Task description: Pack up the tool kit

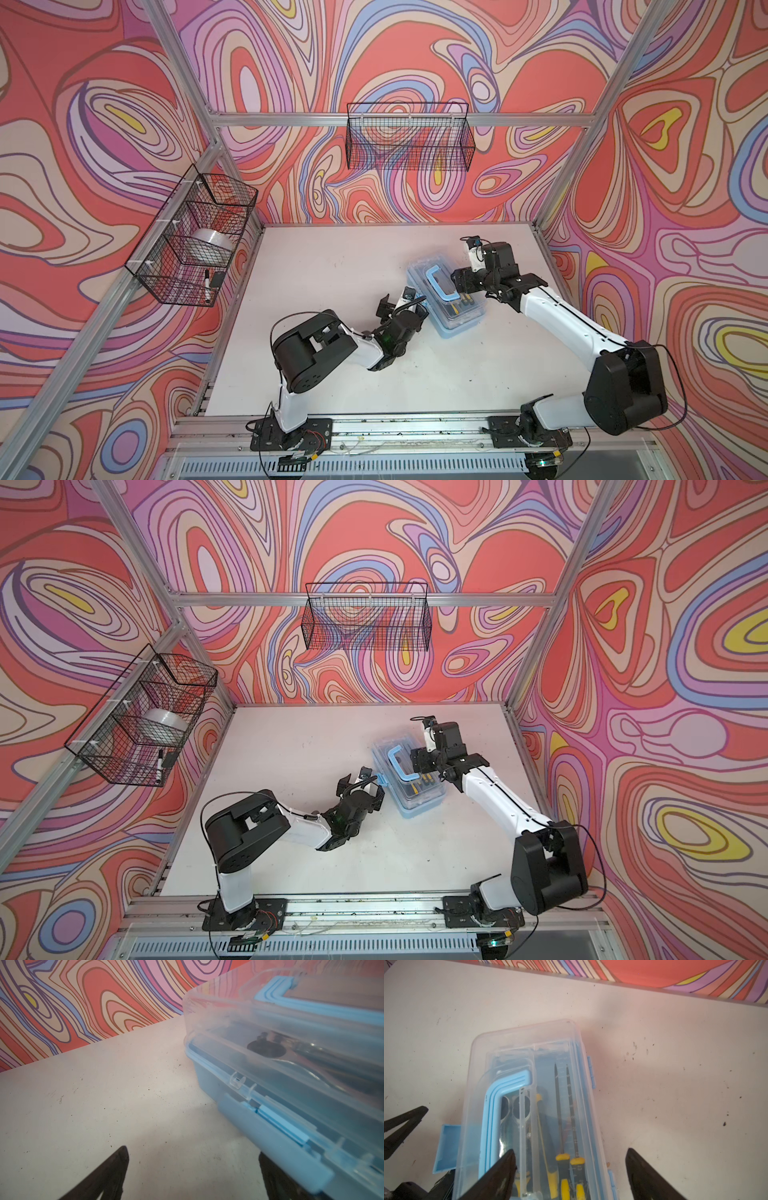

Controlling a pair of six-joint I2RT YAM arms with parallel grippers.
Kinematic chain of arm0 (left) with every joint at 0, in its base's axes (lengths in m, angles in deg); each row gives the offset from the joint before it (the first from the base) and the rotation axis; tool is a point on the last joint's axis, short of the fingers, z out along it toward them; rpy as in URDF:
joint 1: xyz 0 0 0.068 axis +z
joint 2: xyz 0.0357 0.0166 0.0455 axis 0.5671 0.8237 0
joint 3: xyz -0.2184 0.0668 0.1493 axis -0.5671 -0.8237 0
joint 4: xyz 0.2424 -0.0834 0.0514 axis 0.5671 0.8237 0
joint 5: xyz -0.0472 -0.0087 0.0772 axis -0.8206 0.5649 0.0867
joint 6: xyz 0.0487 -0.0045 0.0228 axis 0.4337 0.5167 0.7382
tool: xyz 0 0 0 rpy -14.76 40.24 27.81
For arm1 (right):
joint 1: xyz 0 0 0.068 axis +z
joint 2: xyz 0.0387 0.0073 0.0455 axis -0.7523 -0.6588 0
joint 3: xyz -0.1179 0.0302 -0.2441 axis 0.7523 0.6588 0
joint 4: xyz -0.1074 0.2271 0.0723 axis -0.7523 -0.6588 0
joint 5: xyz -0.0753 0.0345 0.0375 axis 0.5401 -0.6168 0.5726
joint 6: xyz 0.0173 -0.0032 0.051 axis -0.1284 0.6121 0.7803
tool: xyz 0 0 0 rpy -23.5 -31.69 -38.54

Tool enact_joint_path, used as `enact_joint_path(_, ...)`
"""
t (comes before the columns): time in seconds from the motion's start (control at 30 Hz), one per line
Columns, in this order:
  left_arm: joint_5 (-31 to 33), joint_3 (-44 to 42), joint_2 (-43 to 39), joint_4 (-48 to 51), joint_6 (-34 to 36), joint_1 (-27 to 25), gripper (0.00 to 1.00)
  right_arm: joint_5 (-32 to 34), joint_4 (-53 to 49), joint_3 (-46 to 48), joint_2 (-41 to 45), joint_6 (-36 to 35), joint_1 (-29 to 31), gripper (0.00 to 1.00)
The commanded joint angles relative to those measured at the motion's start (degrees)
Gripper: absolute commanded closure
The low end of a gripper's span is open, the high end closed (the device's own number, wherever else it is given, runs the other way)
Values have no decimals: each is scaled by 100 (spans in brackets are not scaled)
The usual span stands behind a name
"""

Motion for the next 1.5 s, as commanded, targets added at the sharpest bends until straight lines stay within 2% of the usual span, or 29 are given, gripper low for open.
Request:
enact_joint_path(0.0, 106, -18, -191, 211, 37, -18, 2, 77, -135, -214, 102, 54, -7, 18)
enact_joint_path(0.13, 109, 0, -266, 313, 19, -9, 2, -299, -274, -308, 70, 120, -5, 29)
enact_joint_path(0.4, 60, 43, -459, 591, -61, 44, 2, -899, -250, -187, -6, 570, -7, 60)
enact_joint_path(0.8, -1, 121, -524, 808, -60, 85, 3, -1549, -30, -20, -155, 1145, 217, 67)
enact_joint_path(1.23, -122, 140, -637, 1048, -155, 158, 3, -1403, 100, -5, -248, 1533, 725, 77)
enact_joint_path(1.47, -147, 83, -725, 1084, -148, 208, 4, -1336, 36, -87, -385, 1608, 963, 79)
